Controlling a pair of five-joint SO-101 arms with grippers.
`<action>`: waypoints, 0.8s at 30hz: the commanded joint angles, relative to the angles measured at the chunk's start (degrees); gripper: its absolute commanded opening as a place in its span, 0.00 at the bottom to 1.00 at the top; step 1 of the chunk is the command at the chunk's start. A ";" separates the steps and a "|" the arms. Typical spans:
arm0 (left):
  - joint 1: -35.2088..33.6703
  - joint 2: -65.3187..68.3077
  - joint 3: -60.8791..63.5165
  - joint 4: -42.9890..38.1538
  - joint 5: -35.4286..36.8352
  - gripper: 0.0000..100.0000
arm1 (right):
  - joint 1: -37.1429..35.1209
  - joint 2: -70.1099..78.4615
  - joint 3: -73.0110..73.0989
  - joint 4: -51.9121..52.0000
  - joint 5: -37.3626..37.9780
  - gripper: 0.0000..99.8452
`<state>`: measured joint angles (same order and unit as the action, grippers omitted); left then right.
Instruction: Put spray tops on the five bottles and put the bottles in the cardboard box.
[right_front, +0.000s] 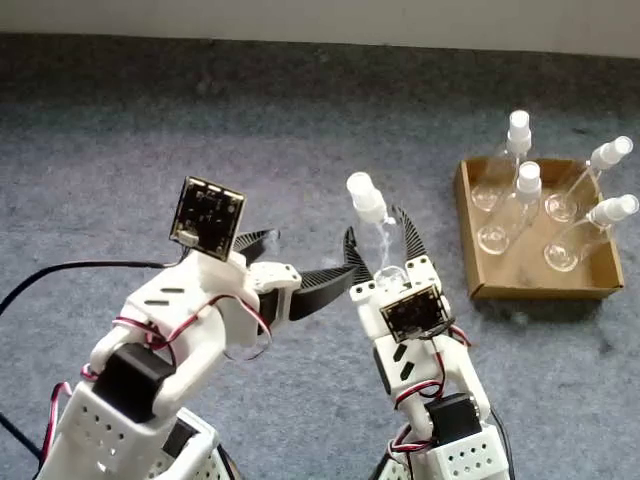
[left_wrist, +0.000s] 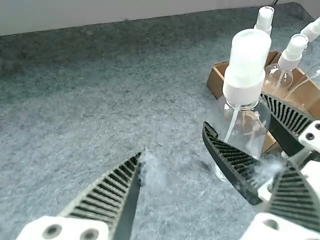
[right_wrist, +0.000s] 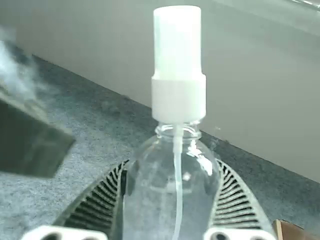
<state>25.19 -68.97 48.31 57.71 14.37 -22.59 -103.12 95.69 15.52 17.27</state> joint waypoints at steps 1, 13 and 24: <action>-1.10 -7.25 -0.31 6.33 0.44 0.29 | -0.04 -0.31 8.84 0.22 0.53 0.12; -2.95 -24.04 10.86 8.53 0.26 0.02 | 7.16 0.22 8.84 1.01 0.44 0.12; -20.97 -35.91 20.97 8.53 -2.46 0.00 | 7.08 -0.31 9.01 4.62 0.44 0.12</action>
<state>8.92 -103.60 67.47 65.98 12.88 -16.26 -103.12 95.69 19.74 17.27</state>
